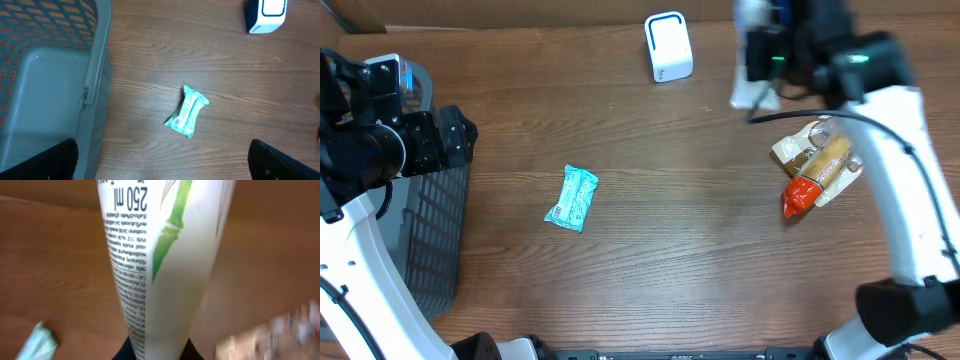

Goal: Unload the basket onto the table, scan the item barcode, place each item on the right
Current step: 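Carry the white tube to the right table edge and release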

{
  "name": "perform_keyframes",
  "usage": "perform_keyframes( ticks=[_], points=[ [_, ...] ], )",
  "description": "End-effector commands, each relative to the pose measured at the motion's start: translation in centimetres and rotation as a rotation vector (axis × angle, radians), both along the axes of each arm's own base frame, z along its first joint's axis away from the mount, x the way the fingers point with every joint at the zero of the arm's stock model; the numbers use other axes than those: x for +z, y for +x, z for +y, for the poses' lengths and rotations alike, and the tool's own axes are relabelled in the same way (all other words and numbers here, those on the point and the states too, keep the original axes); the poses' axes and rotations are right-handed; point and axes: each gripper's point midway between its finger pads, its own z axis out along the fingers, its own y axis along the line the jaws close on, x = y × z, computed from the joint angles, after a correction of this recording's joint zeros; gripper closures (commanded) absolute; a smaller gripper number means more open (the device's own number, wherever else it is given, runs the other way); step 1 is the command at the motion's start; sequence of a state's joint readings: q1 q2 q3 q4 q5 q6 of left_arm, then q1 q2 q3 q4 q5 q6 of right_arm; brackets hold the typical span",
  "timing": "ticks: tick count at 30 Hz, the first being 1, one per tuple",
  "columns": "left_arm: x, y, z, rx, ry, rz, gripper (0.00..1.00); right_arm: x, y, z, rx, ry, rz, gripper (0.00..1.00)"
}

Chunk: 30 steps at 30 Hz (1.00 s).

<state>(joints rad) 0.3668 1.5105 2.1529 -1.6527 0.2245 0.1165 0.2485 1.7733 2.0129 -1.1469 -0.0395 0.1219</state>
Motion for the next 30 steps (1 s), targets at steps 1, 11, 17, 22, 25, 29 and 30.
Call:
perform_keyframes(
  ticks=[1,11,17,22,25,29,30],
  points=[
    [0.0,0.2,0.0,-0.024,0.011,-0.002,0.00,-1.1,-1.4,-2.9,-0.163,0.190,0.164,0.96],
    [0.0,0.2,0.0,-0.024,0.011,-0.002,0.00,-9.0,-5.5,-16.1,-0.527,0.156,0.455,0.96],
    [0.0,0.2,0.0,-0.024,0.011,-0.002,0.00,-15.0,-8.2,-20.6,-0.661,0.109,0.570,0.96],
    [0.0,0.2,0.0,-0.024,0.011,-0.002,0.00,-19.4,-10.0,-22.2,-0.713,0.017,0.617,0.96],
    [0.0,0.2,0.0,-0.024,0.011,-0.002,0.01,-21.4,-10.3,-22.5,-0.720,0.001,0.615,0.96],
    [0.0,0.2,0.0,-0.024,0.011,-0.002,0.00,-23.4,-9.1,-22.8,-0.723,0.008,0.545,0.96],
    [0.0,0.2,0.0,-0.024,0.011,-0.002,0.00,-23.8,-8.7,-22.9,-0.721,0.009,0.521,0.96]
  ],
)
